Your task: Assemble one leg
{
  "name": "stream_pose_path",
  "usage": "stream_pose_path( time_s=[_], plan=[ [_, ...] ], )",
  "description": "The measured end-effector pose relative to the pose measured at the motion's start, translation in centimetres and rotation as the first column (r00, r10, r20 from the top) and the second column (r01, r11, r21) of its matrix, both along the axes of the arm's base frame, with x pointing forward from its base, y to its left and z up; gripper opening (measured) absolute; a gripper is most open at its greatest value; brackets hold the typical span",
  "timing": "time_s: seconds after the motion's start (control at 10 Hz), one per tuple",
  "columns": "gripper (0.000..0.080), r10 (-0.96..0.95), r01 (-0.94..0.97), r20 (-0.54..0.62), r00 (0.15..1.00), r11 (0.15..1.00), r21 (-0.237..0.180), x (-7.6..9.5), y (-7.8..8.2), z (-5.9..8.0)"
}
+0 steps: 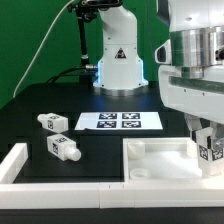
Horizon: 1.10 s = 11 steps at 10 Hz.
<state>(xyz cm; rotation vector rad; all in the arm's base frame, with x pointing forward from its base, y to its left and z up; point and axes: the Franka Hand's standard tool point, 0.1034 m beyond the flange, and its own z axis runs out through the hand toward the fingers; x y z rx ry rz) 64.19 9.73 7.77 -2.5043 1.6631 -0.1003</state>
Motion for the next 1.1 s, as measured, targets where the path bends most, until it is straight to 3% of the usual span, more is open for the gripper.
stream_pose_path(
  time_s=[0.2, 0.3, 0.5, 0.8, 0.9, 1.1],
  plan=[
    [0.0532, 0.219, -0.219, 0.007, 0.976, 0.975, -0.047, -0.1, 0.8, -0.1],
    [0.0612, 0.458, -0.454, 0.026, 0.889, 0.886, -0.094, 0.1, 1.6, 0.1],
    [0.0642, 0.65, -0.644, 0.004, 0.76, 0.754, -0.132, -0.4, 3.5, 0.3],
    [0.0649, 0.778, -0.77, -0.011, 0.628, 0.619, -0.157, -0.3, 2.9, 0.2],
    [0.0649, 0.877, -0.868, -0.042, 0.478, 0.465, -0.172, -0.2, 2.6, 0.2],
    [0.0649, 0.963, -0.953, -0.071, 0.259, 0.243, -0.183, 0.4, 0.8, 0.4]
  ],
)
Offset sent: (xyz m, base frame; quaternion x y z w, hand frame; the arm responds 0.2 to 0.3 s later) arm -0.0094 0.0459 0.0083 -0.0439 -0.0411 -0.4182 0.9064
